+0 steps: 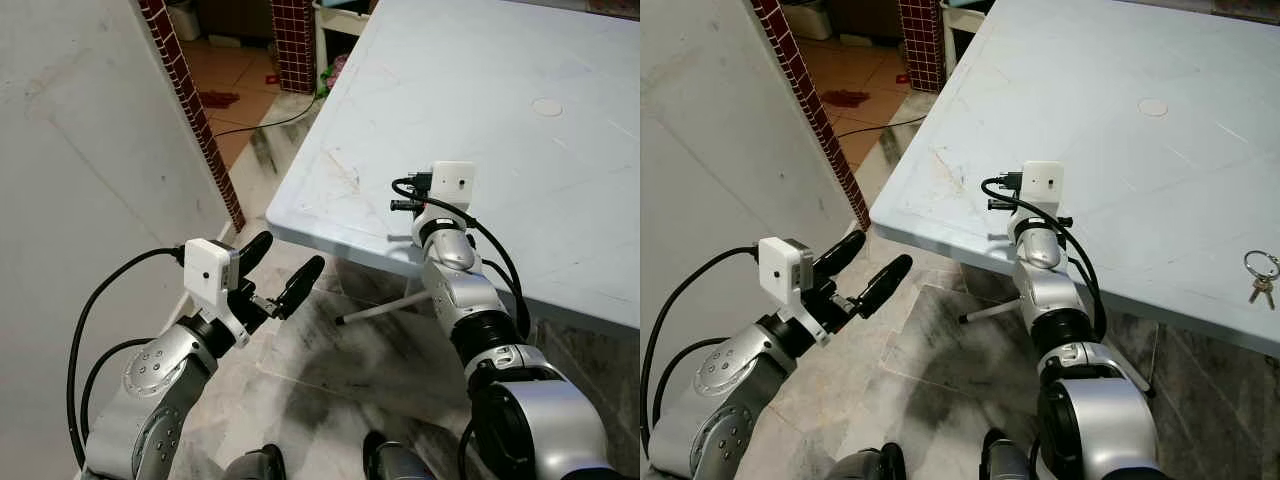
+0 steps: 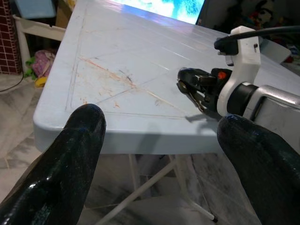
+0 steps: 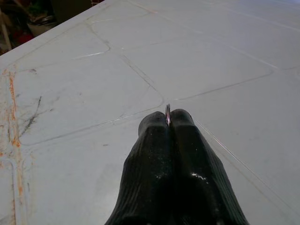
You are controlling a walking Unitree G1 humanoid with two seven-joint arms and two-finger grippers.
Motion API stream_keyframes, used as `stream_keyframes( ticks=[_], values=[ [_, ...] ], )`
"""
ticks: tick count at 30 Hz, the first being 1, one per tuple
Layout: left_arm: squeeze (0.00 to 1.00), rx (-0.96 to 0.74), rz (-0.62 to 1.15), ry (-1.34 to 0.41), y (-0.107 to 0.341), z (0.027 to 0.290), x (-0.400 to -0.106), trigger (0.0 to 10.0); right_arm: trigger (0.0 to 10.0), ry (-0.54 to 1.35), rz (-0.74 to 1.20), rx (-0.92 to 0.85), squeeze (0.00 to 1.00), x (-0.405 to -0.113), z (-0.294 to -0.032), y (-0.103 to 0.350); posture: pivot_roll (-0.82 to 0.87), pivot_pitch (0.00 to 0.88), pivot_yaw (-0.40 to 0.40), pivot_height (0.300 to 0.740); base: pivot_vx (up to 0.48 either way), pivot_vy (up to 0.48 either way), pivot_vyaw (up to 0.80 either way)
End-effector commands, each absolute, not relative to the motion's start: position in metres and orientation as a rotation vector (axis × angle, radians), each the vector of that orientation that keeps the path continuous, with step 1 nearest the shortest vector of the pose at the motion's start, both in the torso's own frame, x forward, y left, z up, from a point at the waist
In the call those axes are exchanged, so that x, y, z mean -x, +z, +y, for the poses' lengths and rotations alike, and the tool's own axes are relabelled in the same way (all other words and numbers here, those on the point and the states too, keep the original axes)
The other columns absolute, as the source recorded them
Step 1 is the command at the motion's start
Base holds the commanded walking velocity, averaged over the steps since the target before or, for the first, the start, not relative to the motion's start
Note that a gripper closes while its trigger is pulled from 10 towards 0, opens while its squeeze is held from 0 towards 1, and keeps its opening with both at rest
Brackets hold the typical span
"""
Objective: Hang keys on a hook
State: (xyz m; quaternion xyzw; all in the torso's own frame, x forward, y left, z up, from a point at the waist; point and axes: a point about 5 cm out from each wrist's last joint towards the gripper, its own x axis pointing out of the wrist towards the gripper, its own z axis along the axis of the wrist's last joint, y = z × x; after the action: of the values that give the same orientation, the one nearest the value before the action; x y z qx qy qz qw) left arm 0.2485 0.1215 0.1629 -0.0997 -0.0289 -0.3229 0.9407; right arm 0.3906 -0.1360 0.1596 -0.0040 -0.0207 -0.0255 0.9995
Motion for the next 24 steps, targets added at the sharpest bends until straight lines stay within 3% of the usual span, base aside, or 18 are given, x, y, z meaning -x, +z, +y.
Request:
stream_keyframes(
  ticks=[1, 6, 9, 12, 13, 15, 24],
  values=[
    [0.0, 0.196, -0.058, -0.651, 0.164, 0.123, -0.248, 10.0, 0.0, -0.054, 0.016, 0.005, 0.0, -0.385, -0.137, 0.143, 0.09, 0.237, 0.064, 0.74, 0.0, 0.0, 0.0],
    [0.0, 0.192, -0.059, -0.65, 0.164, 0.123, -0.249, 10.0, 0.2, -0.059, 0.024, -0.001, 0.0, -0.384, -0.138, 0.141, 0.09, 0.236, 0.065, 0.74, 0.0, 0.0, 0.0],
    [0.0, 0.173, -0.091, -0.586, 0.167, 0.127, -0.255, 10.0, 2.9, -0.059, -0.003, 0.025, 0.0, -0.385, -0.137, 0.146, 0.09, 0.229, 0.062, 0.74, 0.0, 0.0, 0.0],
    [0.0, 0.158, -0.118, -0.528, 0.169, 0.132, -0.26, 10.0, 3.8, -0.034, -0.046, 0.042, 0.0, -0.385, -0.134, 0.155, 0.09, 0.222, 0.056, 0.74, 0.0, 0.0, 0.0],
    [0.0, 0.155, -0.127, -0.51, 0.17, 0.133, -0.261, 10.0, 9.5, -0.024, -0.061, 0.048, 0.0, -0.385, -0.134, 0.158, 0.08, 0.217, 0.052, 0.74, 0.0, 0.0, 0.0],
    [0.0, 0.143, -0.164, -0.442, 0.173, 0.139, -0.266, 10.0, 10.0, 0.031, -0.117, 0.057, 0.0, -0.385, -0.129, 0.169, 0.08, 0.21, 0.043, 0.74, 0.0, 0.0, 0.0],
    [0.0, 0.121, -0.215, -0.33, 0.176, 0.147, -0.275, 10.0, 10.0, 0.095, -0.223, 0.11, 0.0, -0.38, -0.125, 0.187, 0.06, 0.189, 0.018, 0.74, 0.0, 0.0, 0.0]
  ],
)
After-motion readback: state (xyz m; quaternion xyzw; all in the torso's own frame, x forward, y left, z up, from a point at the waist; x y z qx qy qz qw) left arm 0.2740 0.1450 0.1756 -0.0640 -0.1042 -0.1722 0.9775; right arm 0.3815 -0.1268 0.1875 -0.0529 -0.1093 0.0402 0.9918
